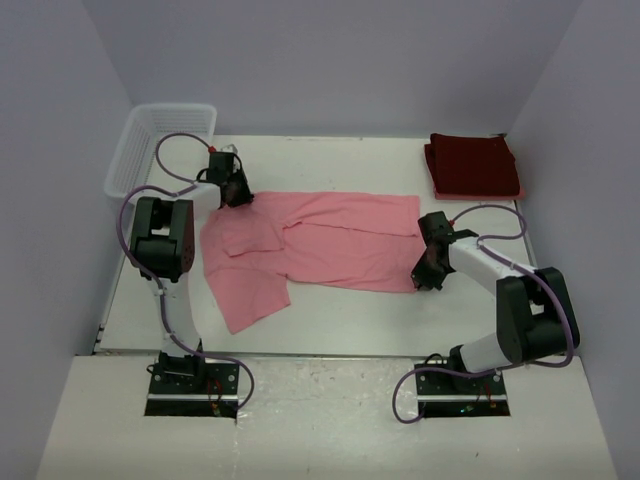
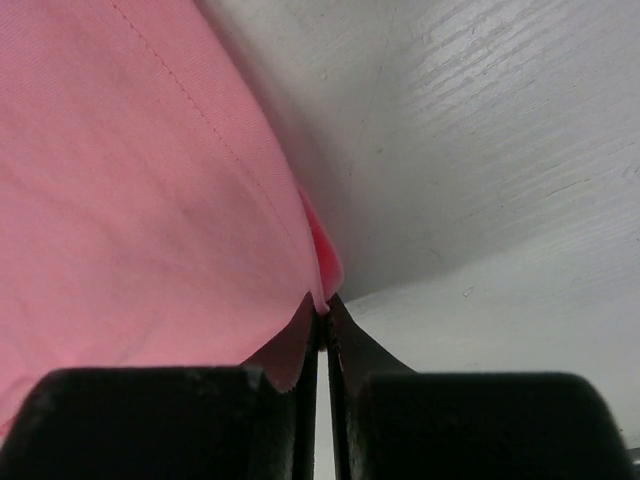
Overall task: Fold and stack the t-shirts
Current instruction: Grap the side of the flattened tshirt closest away from the robot with both arms
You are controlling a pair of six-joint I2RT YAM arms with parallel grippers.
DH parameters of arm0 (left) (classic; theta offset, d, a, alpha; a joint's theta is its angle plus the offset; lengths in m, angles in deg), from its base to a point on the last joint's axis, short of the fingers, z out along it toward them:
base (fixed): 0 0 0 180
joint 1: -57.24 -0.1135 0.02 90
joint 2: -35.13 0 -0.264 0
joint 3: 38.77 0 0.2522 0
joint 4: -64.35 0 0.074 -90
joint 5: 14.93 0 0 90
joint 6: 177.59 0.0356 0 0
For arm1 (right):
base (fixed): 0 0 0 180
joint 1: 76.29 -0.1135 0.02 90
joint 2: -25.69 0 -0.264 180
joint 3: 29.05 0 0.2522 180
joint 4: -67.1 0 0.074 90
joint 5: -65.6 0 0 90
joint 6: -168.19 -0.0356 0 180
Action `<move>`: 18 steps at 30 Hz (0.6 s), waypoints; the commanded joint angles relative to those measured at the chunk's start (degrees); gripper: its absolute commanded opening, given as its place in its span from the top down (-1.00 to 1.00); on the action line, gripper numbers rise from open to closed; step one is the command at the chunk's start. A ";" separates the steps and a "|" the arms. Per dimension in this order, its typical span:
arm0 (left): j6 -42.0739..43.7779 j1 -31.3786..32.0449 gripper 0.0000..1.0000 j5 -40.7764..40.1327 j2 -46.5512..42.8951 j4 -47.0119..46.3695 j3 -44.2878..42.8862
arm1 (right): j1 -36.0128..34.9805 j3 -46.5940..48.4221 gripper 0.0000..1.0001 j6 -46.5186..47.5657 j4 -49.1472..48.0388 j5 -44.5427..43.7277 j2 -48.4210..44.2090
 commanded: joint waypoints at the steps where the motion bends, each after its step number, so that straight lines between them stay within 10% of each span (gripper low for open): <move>1: -0.20 0.63 1.00 1.27 -0.26 2.00 1.05 | 0.10 0.14 0.98 -1.80 -0.02 -2.37 -1.76; 11: -2.40 2.92 1.00 -4.35 -2.10 2.35 3.16 | 0.10 1.27 1.00 -1.28 0.86 -6.77 -7.21; 18: -3.44 7.22 -0.05 -12.51 -11.13 4.45 5.26 | 0.10 2.24 1.00 1.35 -1.77 -3.79 -5.72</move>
